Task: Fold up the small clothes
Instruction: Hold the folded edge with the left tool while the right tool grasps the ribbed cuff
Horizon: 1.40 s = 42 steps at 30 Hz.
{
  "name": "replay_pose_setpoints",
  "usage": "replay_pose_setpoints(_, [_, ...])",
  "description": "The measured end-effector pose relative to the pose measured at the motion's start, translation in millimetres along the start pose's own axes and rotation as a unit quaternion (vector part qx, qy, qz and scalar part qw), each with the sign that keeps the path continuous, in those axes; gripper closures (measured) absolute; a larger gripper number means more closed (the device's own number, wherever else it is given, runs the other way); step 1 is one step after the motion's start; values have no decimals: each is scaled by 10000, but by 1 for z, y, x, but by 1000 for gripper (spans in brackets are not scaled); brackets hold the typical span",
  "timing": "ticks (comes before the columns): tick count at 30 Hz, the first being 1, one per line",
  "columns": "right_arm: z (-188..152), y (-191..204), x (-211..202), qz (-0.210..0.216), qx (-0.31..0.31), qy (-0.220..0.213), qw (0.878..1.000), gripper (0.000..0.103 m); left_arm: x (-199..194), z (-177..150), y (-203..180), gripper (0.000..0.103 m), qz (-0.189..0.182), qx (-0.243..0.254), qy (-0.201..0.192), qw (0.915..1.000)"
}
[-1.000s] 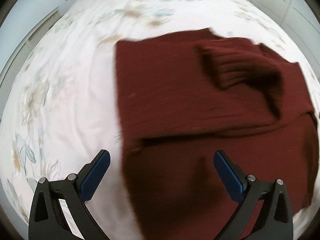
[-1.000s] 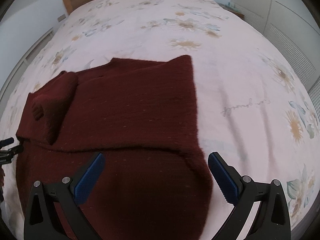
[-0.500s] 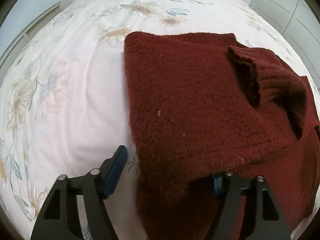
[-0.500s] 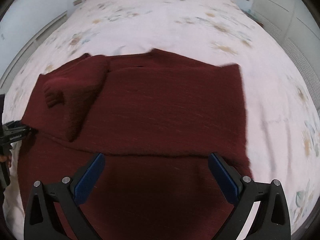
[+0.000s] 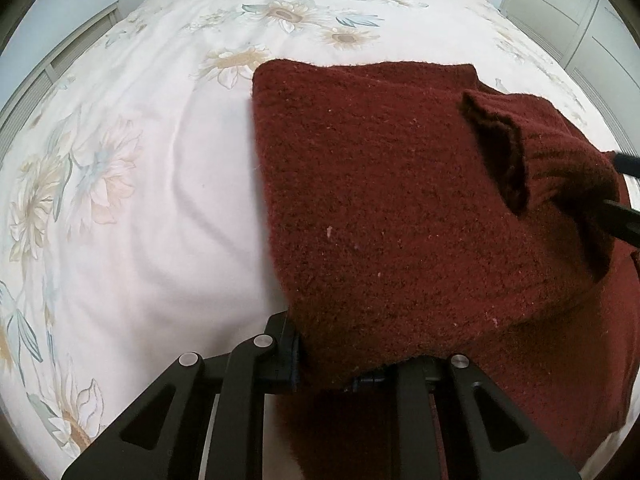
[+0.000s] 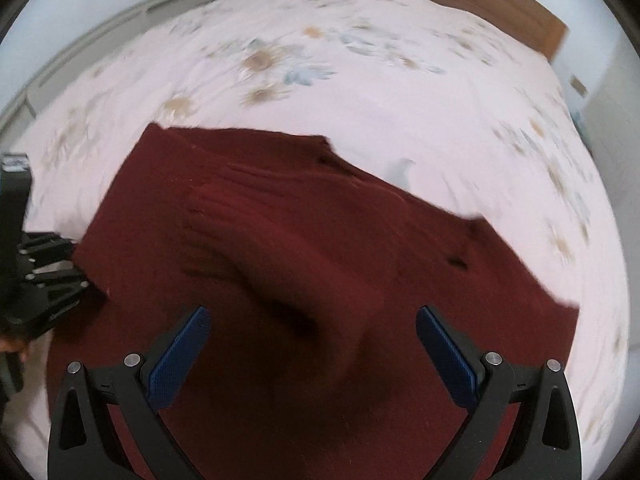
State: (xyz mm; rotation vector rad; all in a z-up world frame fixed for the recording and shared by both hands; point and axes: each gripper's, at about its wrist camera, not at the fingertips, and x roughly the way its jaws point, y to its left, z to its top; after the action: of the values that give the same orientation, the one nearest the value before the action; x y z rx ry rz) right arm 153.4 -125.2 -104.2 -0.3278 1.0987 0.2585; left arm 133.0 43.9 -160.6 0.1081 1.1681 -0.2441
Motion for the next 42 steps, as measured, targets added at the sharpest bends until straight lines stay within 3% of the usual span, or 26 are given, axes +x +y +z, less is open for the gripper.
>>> replay_pose_setpoints(3, [11,22,14,-266,-461,177,9984,1,7,4,-9,87,-43,-25,17,10000])
replay_pose_setpoints(5, [15,33,25,-178,-645,296,9973,8,8,0,-10,87,-47,-16,23,10000])
replay_pose_setpoints(7, [17,36,37,-275,-719,472,9959,31,10,-3,-15,87,-28,8,27,10000])
replay_pose_setpoints(8, [17,36,39,-331,-729,515,9955,37,10,-3,-15,87,-26,15,30,10000])
replay_pose_setpoints(9, [16,34,37,-322,-690,462,9960,47,7,6,-9,87,-35,25,30,10000])
replay_pose_setpoints(10, [14,29,33,-378,-650,389,9964,64,6,10,-4,87,-63,20,22,10000])
replay_pose_setpoints(12, [12,18,25,-427,-526,330,9972,83,4,11,3,87,-121,-8,-5,9999])
replay_pose_setpoints(19, [-10,-49,3,78,615,170,9979,85,3,8,10,87,-42,66,-37,10000])
replay_pose_setpoints(26, [-39,-100,-3,629,1814,35,9814,86,7,-1,2,87,-40,86,-20,10000])
replay_pose_setpoints(35, [-88,-130,0,826,2571,166,9627,86,-8,-9,-8,86,-35,42,-20,10000])
replay_pose_setpoints(39, [-110,-145,2,638,2788,387,9574,82,-9,-8,-10,86,-26,60,-5,10000])
replay_pose_setpoints(42, [-122,-156,-8,547,3001,344,9517,68,-9,-7,-11,86,-15,65,-10,10000])
